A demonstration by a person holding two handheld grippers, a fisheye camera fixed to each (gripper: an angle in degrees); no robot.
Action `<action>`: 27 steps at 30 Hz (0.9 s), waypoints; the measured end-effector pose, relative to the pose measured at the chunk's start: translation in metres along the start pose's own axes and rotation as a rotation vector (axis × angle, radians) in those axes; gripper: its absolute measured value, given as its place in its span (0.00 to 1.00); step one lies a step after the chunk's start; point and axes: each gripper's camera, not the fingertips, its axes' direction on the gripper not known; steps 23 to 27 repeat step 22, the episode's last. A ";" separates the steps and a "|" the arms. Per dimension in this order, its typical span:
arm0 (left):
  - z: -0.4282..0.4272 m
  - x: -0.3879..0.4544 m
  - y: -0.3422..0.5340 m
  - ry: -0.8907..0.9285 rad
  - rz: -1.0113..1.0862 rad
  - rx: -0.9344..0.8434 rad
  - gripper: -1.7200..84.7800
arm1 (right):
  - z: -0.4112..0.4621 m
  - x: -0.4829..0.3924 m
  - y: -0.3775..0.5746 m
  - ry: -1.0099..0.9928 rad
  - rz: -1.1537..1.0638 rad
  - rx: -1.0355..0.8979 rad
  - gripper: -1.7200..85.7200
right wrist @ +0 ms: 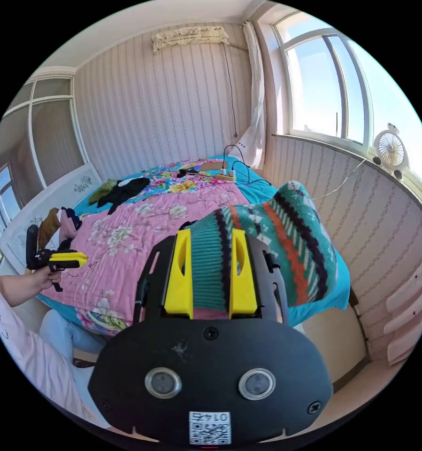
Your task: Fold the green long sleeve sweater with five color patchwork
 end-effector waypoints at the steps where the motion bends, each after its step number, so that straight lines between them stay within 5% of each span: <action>1: -0.017 -0.009 0.017 -0.027 -0.029 0.004 0.07 | -0.005 -0.022 0.017 -0.012 0.004 -0.023 0.19; 9: -0.227 -0.114 0.240 -0.430 -0.483 0.166 0.07 | 0.014 -0.173 0.096 -0.183 -0.018 -0.312 0.20; 22: -0.435 -0.271 0.481 -0.748 -0.952 0.308 0.11 | 0.120 -0.631 0.023 -0.787 -0.933 -0.606 0.21; 27: -0.435 -0.271 0.481 -0.748 -0.952 0.308 0.11 | 0.120 -0.631 0.023 -0.787 -0.933 -0.606 0.21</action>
